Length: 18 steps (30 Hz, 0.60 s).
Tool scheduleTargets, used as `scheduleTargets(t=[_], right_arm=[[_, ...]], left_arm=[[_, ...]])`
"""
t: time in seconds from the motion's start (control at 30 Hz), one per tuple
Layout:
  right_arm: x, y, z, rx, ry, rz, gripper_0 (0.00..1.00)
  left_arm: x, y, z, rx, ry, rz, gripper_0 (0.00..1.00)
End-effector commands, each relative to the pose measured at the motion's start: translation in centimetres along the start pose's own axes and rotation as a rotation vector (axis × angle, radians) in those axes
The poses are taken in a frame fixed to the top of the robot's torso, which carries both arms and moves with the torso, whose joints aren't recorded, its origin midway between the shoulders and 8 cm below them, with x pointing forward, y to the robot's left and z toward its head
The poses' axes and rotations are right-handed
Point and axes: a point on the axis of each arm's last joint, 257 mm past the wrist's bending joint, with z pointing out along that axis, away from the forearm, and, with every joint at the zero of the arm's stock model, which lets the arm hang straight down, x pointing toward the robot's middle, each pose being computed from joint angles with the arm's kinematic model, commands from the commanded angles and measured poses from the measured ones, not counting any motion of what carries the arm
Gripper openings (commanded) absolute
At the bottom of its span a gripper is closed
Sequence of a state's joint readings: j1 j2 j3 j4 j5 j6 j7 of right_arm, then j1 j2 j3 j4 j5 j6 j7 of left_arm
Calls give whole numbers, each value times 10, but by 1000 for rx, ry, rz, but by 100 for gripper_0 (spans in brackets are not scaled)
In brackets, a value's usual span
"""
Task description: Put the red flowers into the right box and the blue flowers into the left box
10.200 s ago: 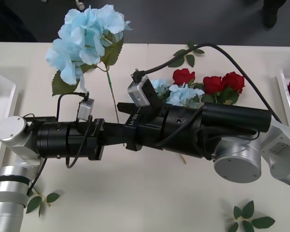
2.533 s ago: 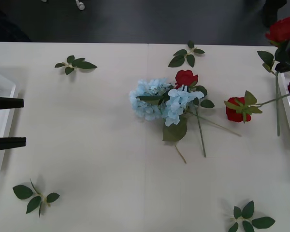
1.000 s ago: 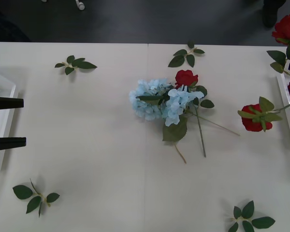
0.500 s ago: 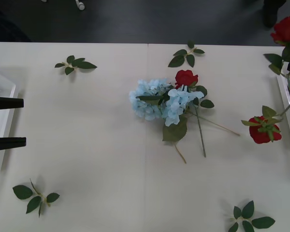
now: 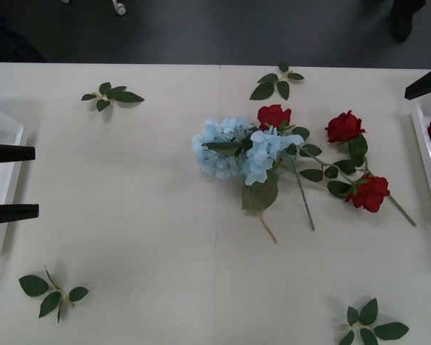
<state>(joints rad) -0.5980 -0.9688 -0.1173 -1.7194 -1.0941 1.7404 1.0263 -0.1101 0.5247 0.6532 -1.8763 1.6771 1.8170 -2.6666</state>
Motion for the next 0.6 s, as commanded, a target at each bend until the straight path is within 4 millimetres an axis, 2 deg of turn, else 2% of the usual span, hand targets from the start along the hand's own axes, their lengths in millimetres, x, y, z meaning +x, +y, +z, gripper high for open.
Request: scheduleTargets(t=[0.03,0.17,0.27,0.5,0.6], right_arm=[[-14,-6,-19,26,-49,-15,100],[-14,-7,-19,30,-49,-12,100],[-11,-15,-17,49,-44,-13,100],[-3,-49,-7,128,-36,-9,100],[-3,-61,0,148,-41,-61,100]], left_arm=[[-8,7,-6,-24,4,68,100],[-8,7,-6,-24,4,68,100],[-8,7,-6,-24,4,68,100],[-8,7,-6,-24,4,68,100],[-8,7,-6,-24,4,68,100]])
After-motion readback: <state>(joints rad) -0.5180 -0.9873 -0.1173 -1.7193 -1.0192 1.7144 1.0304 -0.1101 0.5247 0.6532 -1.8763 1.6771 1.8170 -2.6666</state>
